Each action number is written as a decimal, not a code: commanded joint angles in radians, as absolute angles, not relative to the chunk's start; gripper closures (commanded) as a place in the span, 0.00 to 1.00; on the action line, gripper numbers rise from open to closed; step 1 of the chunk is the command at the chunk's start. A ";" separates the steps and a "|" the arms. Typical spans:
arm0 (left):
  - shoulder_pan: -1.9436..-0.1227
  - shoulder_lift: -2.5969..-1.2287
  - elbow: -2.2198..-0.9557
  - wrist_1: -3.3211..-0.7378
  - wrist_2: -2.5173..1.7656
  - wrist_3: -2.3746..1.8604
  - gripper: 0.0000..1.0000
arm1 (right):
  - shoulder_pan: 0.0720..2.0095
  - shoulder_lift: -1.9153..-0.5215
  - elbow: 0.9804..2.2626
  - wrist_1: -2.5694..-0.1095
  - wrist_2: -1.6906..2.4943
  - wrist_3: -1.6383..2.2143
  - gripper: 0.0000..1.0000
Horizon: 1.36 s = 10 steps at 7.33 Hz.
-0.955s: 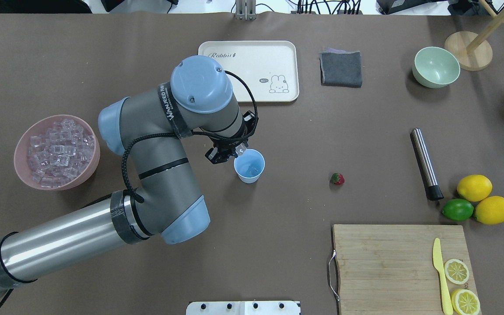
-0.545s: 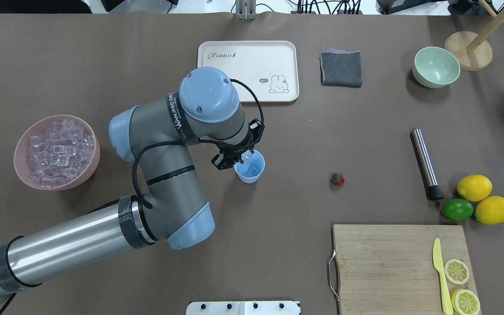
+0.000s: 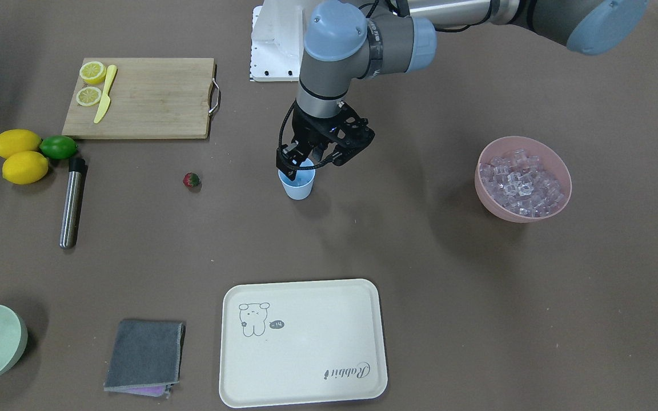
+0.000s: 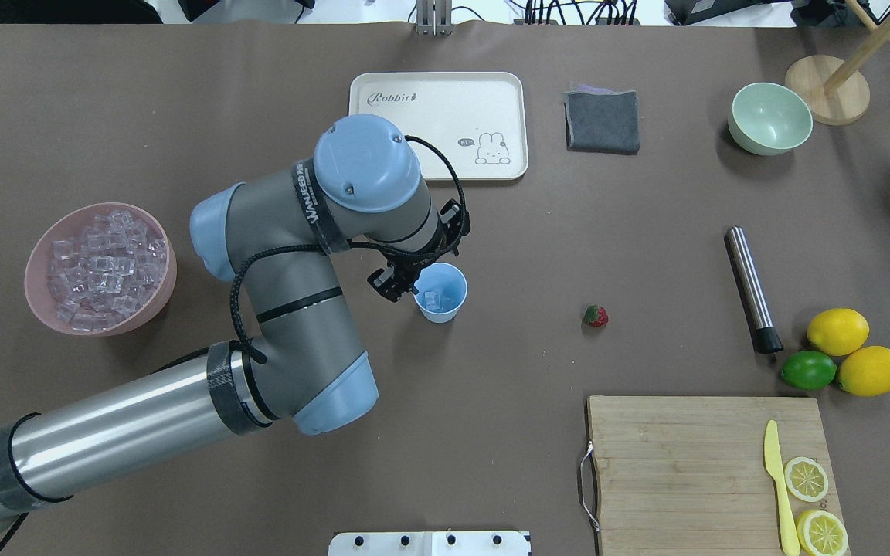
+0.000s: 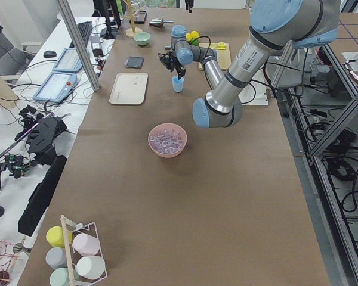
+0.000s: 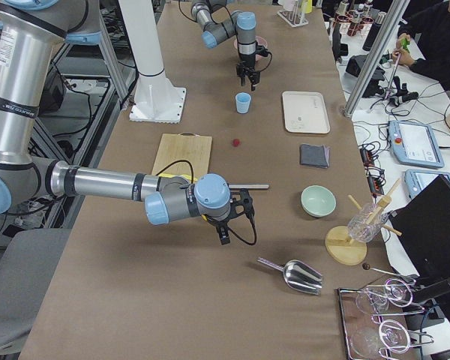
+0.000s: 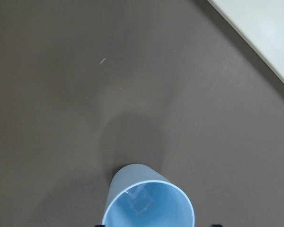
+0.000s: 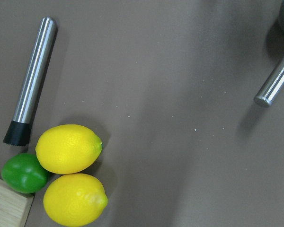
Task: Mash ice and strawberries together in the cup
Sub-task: 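Open the left gripper to drop the ice cube into the cup, then move the left gripper back to the ice bowl and lower it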
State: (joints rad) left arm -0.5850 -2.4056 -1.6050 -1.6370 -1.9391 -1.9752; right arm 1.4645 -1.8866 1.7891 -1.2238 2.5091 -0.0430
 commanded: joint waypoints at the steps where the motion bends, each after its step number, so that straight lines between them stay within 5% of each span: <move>1: -0.740 -2.280 -1.704 -1.632 -2.099 -1.931 0.22 | 1.463 -1.885 1.789 -1.223 2.508 -0.043 0.00; 6: -0.885 -1.881 -1.899 -1.667 -2.191 -1.486 0.22 | 1.463 -1.881 1.793 -1.221 2.508 -0.043 0.00; 10: -0.885 -1.680 -1.911 -1.851 -2.108 -1.414 0.22 | 1.463 -1.881 1.792 -1.221 2.508 -0.043 0.00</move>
